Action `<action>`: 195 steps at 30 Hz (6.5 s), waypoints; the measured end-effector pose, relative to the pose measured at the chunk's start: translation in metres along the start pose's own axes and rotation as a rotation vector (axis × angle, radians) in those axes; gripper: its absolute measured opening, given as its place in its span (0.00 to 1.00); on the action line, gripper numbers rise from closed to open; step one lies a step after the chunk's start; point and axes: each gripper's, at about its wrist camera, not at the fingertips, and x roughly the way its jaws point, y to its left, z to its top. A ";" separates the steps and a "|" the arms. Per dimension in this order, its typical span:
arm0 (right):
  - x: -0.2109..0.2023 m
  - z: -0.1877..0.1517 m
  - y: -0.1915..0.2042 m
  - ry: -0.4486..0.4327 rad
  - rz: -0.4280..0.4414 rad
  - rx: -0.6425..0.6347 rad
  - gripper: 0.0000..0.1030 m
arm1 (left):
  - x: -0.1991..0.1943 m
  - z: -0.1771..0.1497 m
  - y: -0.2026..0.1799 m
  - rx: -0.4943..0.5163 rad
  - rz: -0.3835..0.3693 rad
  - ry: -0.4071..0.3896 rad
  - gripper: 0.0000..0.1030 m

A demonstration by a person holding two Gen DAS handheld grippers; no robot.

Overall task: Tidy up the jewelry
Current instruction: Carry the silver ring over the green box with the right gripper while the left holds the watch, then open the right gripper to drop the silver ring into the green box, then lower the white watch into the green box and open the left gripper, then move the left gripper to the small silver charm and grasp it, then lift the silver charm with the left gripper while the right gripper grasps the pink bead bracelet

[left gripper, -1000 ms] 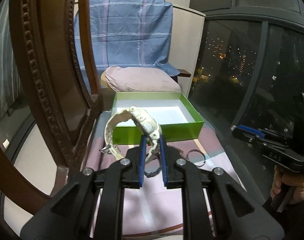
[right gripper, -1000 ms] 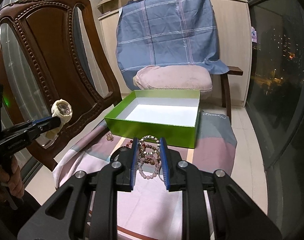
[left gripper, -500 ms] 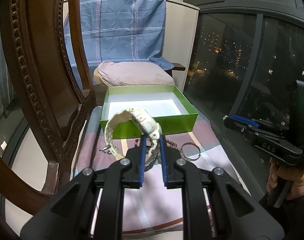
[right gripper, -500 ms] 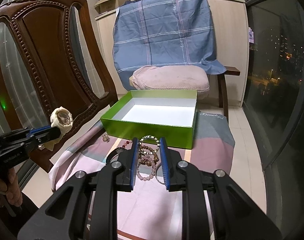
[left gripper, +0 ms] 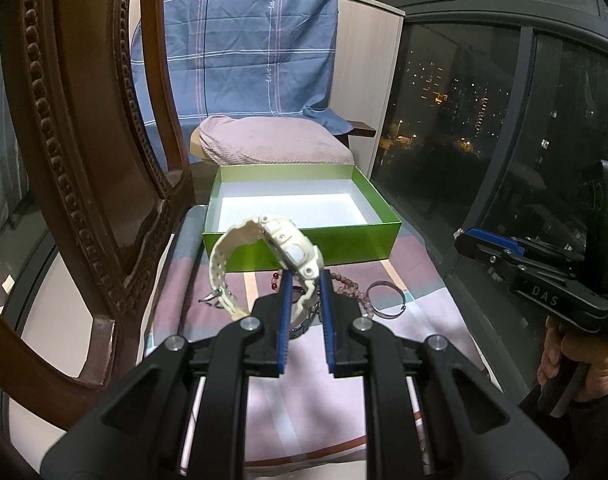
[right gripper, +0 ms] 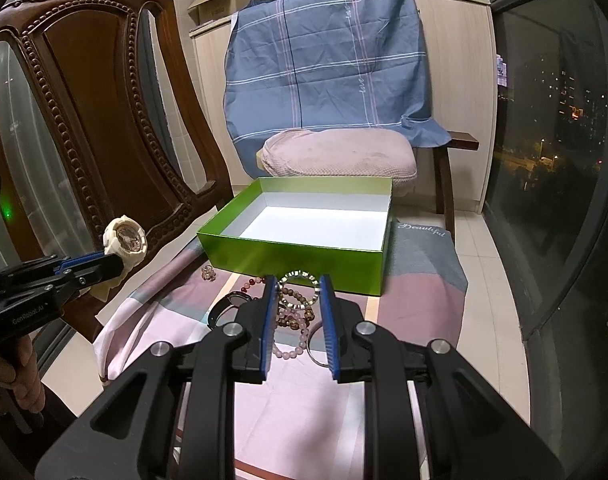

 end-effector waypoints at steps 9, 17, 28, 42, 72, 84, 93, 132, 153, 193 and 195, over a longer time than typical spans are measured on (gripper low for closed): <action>0.002 0.000 -0.005 -0.002 -0.003 0.008 0.21 | 0.002 0.000 -0.002 -0.003 -0.004 0.002 0.14; 0.037 0.035 -0.016 -0.058 -0.034 -0.003 0.21 | 0.005 0.001 0.003 -0.019 -0.006 0.001 0.14; 0.158 0.067 -0.051 0.041 -0.080 0.061 0.22 | 0.015 -0.001 0.007 -0.020 0.015 0.029 0.13; 0.011 0.037 -0.072 -0.244 -0.124 0.270 0.83 | 0.026 -0.003 0.007 -0.026 0.040 0.044 0.14; 0.016 0.021 -0.104 -0.138 -0.082 0.343 0.83 | 0.191 0.091 0.036 -0.049 0.153 0.198 0.74; 0.026 0.017 -0.078 -0.120 -0.069 0.261 0.83 | 0.016 0.015 0.010 -0.068 0.104 -0.073 0.94; 0.008 -0.008 -0.046 -0.102 -0.103 0.144 0.83 | 0.044 -0.018 0.015 0.002 0.189 0.014 0.93; 0.012 -0.020 -0.027 -0.078 -0.086 0.083 0.83 | 0.072 -0.019 0.021 -0.022 0.181 0.096 0.90; 0.021 -0.021 -0.027 -0.013 -0.053 0.072 0.83 | 0.195 -0.019 0.078 -0.099 0.252 0.326 0.55; 0.141 -0.033 0.012 0.287 -0.018 -0.216 0.29 | 0.008 -0.013 0.010 -0.014 0.066 -0.058 0.13; 0.146 -0.035 0.014 0.300 -0.008 -0.216 0.26 | 0.008 -0.014 0.013 -0.017 0.068 -0.056 0.13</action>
